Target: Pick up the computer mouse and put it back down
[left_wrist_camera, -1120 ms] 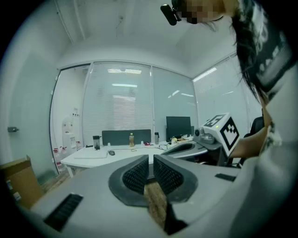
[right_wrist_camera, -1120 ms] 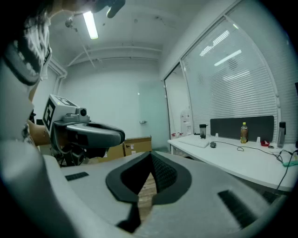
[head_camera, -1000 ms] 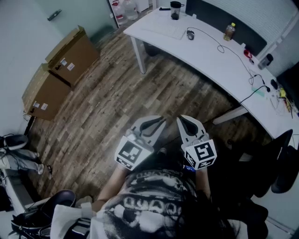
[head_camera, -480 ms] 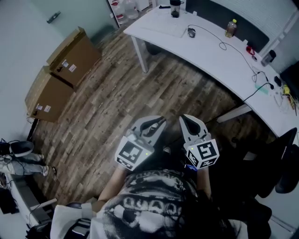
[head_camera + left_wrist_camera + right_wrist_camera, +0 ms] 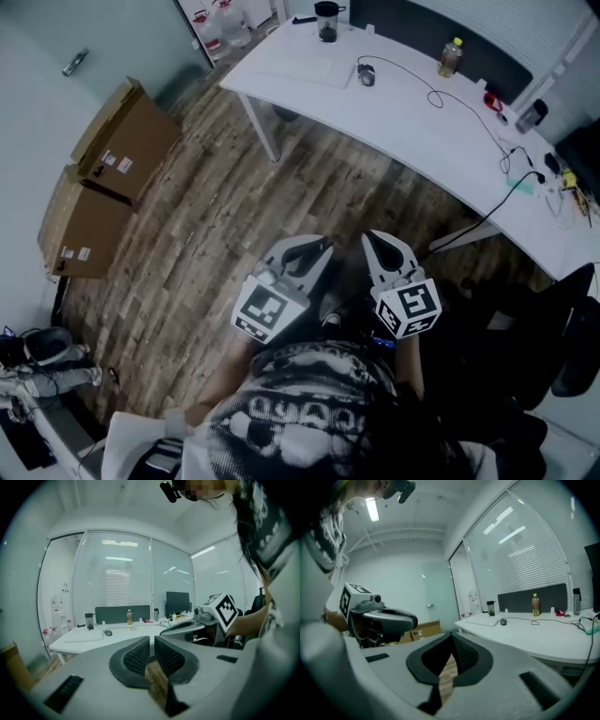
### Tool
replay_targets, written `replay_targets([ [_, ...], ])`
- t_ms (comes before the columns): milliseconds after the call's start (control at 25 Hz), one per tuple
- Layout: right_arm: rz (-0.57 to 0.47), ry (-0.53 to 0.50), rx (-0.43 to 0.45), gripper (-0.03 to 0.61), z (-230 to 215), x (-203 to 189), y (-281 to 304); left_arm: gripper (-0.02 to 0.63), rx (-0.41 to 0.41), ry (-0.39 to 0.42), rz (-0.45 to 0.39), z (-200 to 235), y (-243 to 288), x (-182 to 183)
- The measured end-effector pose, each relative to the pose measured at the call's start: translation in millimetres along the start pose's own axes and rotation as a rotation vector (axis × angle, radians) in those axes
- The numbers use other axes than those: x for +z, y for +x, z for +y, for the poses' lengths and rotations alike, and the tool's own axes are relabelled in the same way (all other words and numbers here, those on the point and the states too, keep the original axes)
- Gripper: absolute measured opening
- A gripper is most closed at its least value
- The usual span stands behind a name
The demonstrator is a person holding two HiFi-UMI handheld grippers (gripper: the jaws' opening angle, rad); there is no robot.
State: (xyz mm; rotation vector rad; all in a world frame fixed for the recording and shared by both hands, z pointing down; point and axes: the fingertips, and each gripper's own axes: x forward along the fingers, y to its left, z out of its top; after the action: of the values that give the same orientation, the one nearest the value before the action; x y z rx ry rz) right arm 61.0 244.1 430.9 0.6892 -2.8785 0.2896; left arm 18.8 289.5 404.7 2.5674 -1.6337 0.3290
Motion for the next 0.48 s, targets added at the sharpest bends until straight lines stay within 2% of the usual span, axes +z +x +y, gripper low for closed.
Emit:
replay_targets([
  [240,0.019,0.027,-0.058,-0.008,-58,26,88,0.028,-0.059,0.017,0.003,92,60,12],
  [480,0.076,0.038,-0.078,-0.008,-92,42,165,0.028,-0.069,-0.018,0.025,193,107,8],
])
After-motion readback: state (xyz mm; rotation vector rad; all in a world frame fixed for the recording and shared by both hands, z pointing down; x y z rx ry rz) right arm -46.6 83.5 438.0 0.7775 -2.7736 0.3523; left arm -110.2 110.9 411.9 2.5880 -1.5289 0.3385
